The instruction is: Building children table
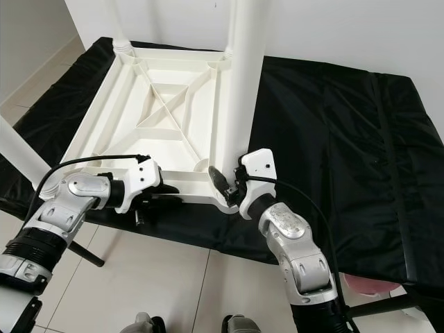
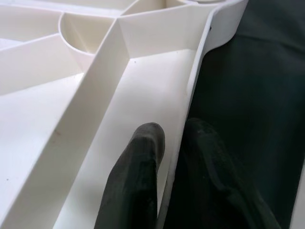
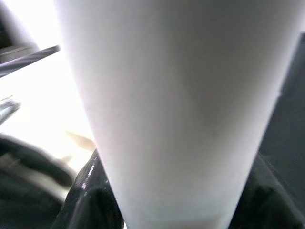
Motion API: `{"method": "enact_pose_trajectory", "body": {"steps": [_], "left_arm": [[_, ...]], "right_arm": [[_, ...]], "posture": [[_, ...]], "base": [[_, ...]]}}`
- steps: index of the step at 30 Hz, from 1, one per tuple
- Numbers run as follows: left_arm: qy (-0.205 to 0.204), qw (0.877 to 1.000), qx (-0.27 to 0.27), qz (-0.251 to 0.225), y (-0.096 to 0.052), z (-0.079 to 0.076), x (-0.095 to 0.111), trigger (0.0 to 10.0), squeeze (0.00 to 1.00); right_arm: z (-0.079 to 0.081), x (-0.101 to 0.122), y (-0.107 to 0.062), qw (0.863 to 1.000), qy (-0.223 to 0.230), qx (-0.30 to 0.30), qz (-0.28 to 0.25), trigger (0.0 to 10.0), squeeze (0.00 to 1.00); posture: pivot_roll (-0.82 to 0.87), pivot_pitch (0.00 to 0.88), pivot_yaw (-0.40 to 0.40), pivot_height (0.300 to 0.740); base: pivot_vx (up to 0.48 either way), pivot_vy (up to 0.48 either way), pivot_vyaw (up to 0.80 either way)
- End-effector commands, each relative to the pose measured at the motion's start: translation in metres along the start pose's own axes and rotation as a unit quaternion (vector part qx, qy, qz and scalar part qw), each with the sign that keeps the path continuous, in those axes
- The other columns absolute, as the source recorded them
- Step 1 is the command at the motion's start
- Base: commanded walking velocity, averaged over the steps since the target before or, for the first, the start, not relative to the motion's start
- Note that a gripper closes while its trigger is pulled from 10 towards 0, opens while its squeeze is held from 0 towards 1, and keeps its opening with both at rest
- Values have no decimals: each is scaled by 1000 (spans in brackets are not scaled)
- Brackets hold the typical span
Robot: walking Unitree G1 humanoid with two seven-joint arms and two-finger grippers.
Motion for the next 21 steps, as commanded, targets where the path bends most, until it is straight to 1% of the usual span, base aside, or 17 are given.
{"method": "enact_pose_trajectory", "body": {"steps": [1,2,3,5,6,8,9,11,18,19,20,21], "left_arm": [[-9,1000,-17,-14,6,-5,2,10000,0],[-11,1000,-13,-18,9,-4,4,10000,0],[-11,1000,-13,-18,9,-4,4,10000,0],[-15,999,-15,-32,19,-6,11,10000,0],[-15,999,-15,-32,19,-6,11,10000,0],[-15,999,-22,-44,27,-8,19,10000,0],[-15,999,-22,-44,27,-8,19,10000,0],[-15,998,-26,-50,32,-10,23,10000,0],[-17,998,-30,-53,36,-12,24,10000,0],[-17,998,-31,-53,37,-13,24,10000,0],[-17,998,-31,-53,37,-13,24,10000,0],[-18,998,-32,-52,37,-14,24,10000,0]], "right_arm": [[-8,-23,-1,997,-9,-55,59,0,0],[-10,-25,0,995,-11,-81,65,0,0],[-10,-25,0,995,-11,-81,65,0,0],[-16,-32,-1,982,-18,-165,92,0,0],[-16,-32,-1,982,-18,-165,92,0,0],[-24,-37,-7,962,-28,-243,118,0,0],[-24,-37,-7,962,-28,-243,118,0,0],[-26,-39,-10,949,-31,-286,130,0,0],[-24,-38,-10,943,-32,-305,132,0,0],[-18,-37,-8,949,-27,-286,126,10000,0],[-18,-37,-8,949,-27,-286,126,10000,0],[-14,-37,-5,954,-24,-274,123,10000,0]], "posture": [[-64,130,16,740],[-64,130,16,740],[-64,130,16,740],[-70,128,17,740],[-70,128,17,740],[-72,128,18,740],[-72,128,18,740],[-75,129,21,740],[-77,133,23,740],[-78,137,24,740],[-78,137,24,740],[-78,137,24,740]], "base": [[0,0,0],[0,0,0],[0,0,0],[0,0,0],[0,0,0],[0,0,0],[0,0,0],[0,0,0],[0,0,0],[0,0,0],[0,0,0],[0,0,0]]}}
Point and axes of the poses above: a point about 5 cm out from each wrist's last joint towards the gripper, its own y axis pointing out of the wrist towards the gripper, its own x axis along the axis of the wrist's last joint, z = x × y, the point moved 2 cm from there along y, pointing out of the wrist towards the gripper, and after that the axes turned 9 degrees about -y, right-handed, at the moved point
